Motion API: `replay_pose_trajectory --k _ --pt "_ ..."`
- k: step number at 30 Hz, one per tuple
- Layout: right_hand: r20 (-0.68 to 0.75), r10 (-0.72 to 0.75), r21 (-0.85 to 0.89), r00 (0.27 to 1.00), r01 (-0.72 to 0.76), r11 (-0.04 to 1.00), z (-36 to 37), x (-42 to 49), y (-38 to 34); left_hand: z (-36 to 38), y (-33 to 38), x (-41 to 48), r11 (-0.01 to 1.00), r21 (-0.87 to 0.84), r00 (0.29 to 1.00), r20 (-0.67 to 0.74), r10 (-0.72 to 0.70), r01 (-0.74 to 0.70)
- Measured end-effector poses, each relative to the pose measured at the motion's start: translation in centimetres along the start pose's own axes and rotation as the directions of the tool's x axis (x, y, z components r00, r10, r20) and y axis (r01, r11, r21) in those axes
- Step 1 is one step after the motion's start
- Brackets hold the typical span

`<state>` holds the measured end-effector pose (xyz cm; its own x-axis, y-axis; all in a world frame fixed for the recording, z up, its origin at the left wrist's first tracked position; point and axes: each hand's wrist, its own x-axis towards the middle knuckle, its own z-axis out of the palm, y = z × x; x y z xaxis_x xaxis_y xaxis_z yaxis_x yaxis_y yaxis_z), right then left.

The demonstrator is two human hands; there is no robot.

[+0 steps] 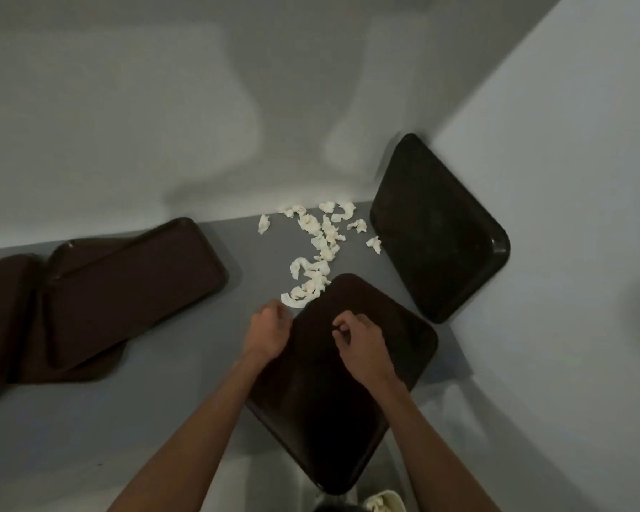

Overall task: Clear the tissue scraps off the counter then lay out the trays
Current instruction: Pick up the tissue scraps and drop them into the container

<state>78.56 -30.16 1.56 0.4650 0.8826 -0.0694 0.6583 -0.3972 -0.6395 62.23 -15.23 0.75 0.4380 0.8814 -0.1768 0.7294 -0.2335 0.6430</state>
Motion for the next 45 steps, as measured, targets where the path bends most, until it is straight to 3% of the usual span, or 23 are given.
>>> replay_pose_trajectory --k 4,14,22,26,29,31,33,34,36,38,40,43,45 --pt "0.062 -0.042 -0.12 0.997 0.049 0.992 0.6 6.0 -0.6 1.6 0.5 5.1 0.993 0.045 0.994 0.0 -0.111 0.111" --pt "0.113 -0.044 -0.135 0.993 0.06 0.989 3.0 11.4 -0.7 2.4 -0.9 9.5 0.994 0.023 0.994 0.045 -0.104 0.103" --pt "0.069 -0.152 0.087 0.986 0.146 0.985 3.7 12.9 -2.6 -3.6 2.6 8.6 0.992 -0.061 0.994 -0.021 0.11 -0.112" --pt "-0.073 -0.033 0.285 0.997 0.052 0.957 2.6 13.6 -2.6 -6.7 3.1 8.0 0.985 -0.127 0.991 -0.072 0.112 -0.12" --pt "-0.073 0.102 0.488 0.992 -0.054 0.871 0.8 14.0 -2.8 -7.1 2.3 7.9 0.964 -0.262 0.994 -0.109 0.014 -0.043" --pt "-0.015 0.157 0.675 0.987 -0.106 0.73 0.2 13.9 -3.8 -6.2 1.8 7.8 0.916 -0.399 0.991 -0.096 -0.091 0.045" --pt "0.058 0.147 0.809 0.987 -0.133 0.573 0.2 13.5 -5.7 -4.8 2.5 7.4 0.777 -0.61 0.982 0.013 -0.186 0.155" --pt "0.066 0.123 0.807 0.99 -0.125 0.577 0.6 13.2 -6.5 -4.3 3.3 7.0 0.639 -0.736 0.969 0.099 -0.226 0.224" --pt "0.024 0.045 0.655 0.999 -0.05 0.754 1.5 12.5 -7.9 -3.9 5.4 6.0 0.285 -0.899 0.928 0.258 -0.27 0.333" --pt "-0.051 -0.025 0.443 0.998 0.045 0.895 2.2 11.7 -8.8 -3.8 6.4 5.7 0.069 -0.915 0.897 0.371 -0.241 0.397" --pt "-0.111 -0.057 0.316 0.992 0.089 0.944 2.8 11.0 -9.4 -3.7 6.5 5.5 0.022 -0.88 0.868 0.463 -0.18 0.474" --pt "-0.167 -0.081 0.132 0.983 0.104 0.986 3.9 10.4 -9.3 -3.5 6.2 5.6 0.172 -0.872 0.882 0.421 -0.212 0.458" --pt "-0.115 -0.049 0.231 0.992 0.074 0.97 4.2 10.3 -9.0 -3.7 6.0 5.8 0.294 -0.87 0.913 0.336 -0.233 0.395"
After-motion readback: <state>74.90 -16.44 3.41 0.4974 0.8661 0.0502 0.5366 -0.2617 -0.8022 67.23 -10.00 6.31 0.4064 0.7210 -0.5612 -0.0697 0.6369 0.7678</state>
